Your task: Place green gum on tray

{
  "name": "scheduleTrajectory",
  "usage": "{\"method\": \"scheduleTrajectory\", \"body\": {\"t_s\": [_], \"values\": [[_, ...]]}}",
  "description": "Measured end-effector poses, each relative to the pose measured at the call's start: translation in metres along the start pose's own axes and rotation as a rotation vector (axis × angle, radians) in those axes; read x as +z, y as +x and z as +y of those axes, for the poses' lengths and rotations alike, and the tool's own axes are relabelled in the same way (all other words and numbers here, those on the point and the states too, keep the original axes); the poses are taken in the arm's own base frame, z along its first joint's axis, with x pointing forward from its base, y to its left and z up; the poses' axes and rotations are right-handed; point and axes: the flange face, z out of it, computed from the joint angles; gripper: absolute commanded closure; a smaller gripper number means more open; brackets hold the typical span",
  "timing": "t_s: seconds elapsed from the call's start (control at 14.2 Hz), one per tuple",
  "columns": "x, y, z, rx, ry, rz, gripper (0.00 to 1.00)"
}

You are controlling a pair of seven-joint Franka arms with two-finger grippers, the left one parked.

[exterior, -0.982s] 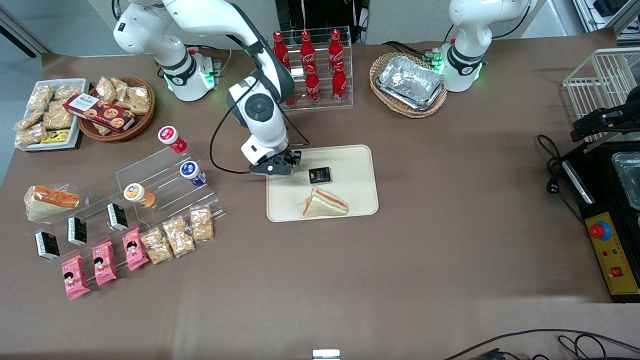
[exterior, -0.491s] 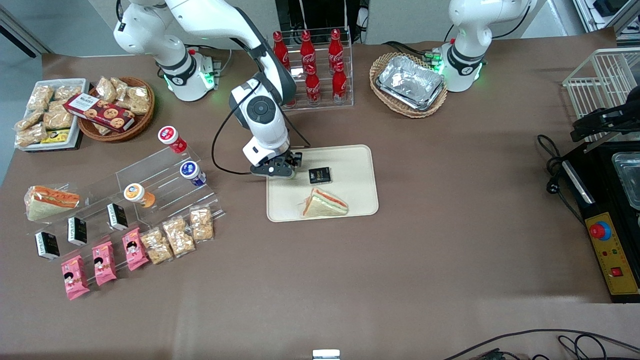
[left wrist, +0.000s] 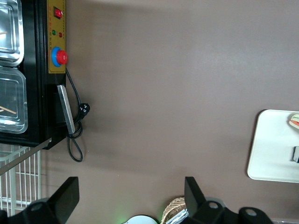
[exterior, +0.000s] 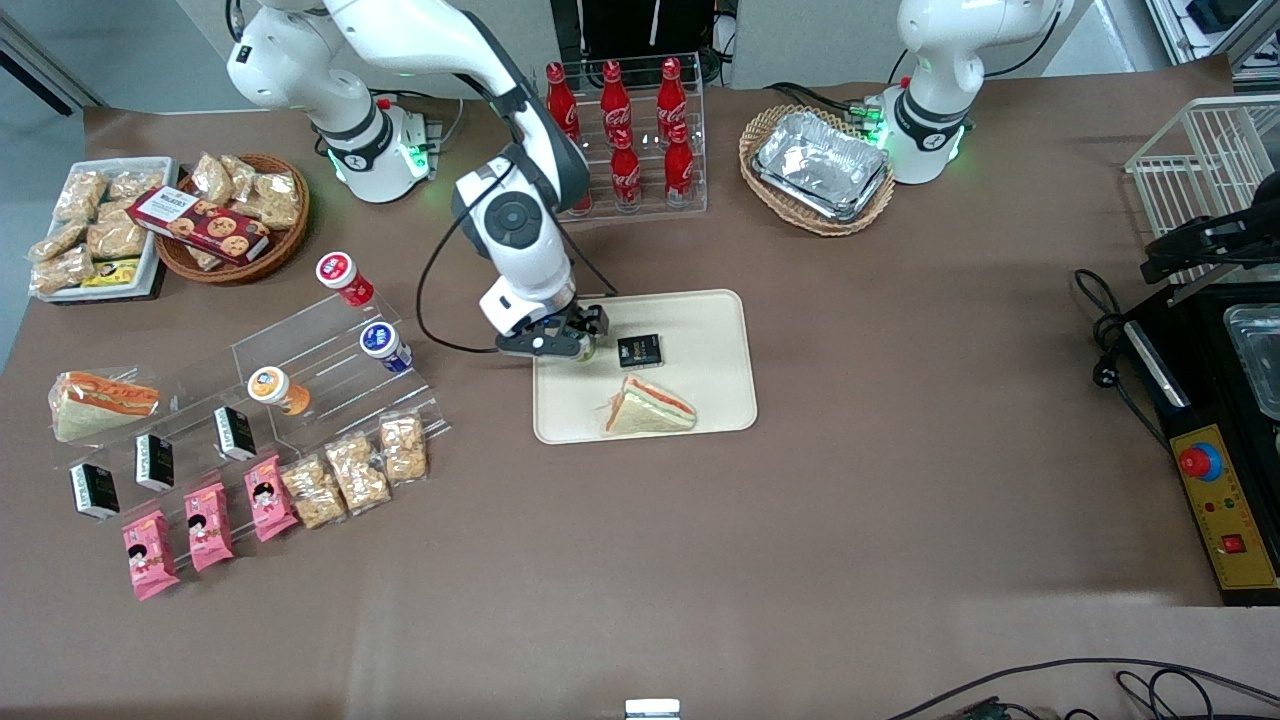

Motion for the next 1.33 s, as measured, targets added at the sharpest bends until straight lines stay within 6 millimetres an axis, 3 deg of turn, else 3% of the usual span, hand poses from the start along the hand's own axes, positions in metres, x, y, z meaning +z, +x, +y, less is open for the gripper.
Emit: {"method": "scheduleTrajectory", "body": {"t_s": [0.21,0.49,0.77,1.05,1.19,1.33], "values": [[-0.052,0.048,0.05,-0.039,0.021,-0.062,0.0],[-0.136,0.107,0.163,-0.049,0.05,-0.084,0.0],[-0.204,0.131,0.248,-0.032,0.041,-0.094,0.0],[-0.289,0.161,0.326,-0.055,0.067,-0.058,0.0],[-0.323,0.167,0.351,-0.037,0.064,-0.039,0.0],[-0.352,0.169,0.362,-0.021,0.054,-0.03,0.0]]}}
